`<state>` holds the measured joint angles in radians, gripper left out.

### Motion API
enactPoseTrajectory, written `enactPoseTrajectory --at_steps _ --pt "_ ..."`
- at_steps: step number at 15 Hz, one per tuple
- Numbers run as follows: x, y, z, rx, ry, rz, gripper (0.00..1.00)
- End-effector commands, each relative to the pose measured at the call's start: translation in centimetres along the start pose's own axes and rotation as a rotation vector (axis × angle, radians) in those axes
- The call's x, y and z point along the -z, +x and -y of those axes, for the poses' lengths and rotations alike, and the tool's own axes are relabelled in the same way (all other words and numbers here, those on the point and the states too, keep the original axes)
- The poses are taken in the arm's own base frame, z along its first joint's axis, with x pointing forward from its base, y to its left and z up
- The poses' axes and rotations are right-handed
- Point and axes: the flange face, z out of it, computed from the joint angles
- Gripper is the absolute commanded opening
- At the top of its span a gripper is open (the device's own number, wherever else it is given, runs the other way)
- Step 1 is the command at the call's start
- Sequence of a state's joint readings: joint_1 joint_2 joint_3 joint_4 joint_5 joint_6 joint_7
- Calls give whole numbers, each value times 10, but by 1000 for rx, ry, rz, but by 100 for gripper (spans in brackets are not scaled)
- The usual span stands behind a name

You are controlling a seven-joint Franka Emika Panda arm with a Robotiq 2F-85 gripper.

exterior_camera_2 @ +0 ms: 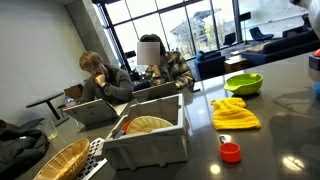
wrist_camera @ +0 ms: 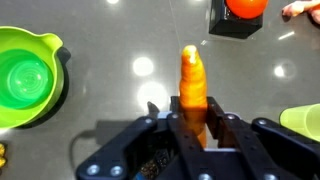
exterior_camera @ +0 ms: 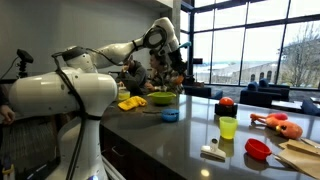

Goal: Remove the carrot from the green bowl and put it on the counter.

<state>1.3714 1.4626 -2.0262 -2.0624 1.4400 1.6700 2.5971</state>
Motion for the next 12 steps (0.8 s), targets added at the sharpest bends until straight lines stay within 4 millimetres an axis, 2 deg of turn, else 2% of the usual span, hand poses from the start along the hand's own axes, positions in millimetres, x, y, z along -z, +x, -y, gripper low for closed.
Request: enactPoseTrajectory --at_steps 1,7,12 --pt "-7 2 -16 15 -56 -34 7" --pt "-31 -2 -82 122 -206 -108 7" --pt "-75 12 -98 149 -201 -208 7"
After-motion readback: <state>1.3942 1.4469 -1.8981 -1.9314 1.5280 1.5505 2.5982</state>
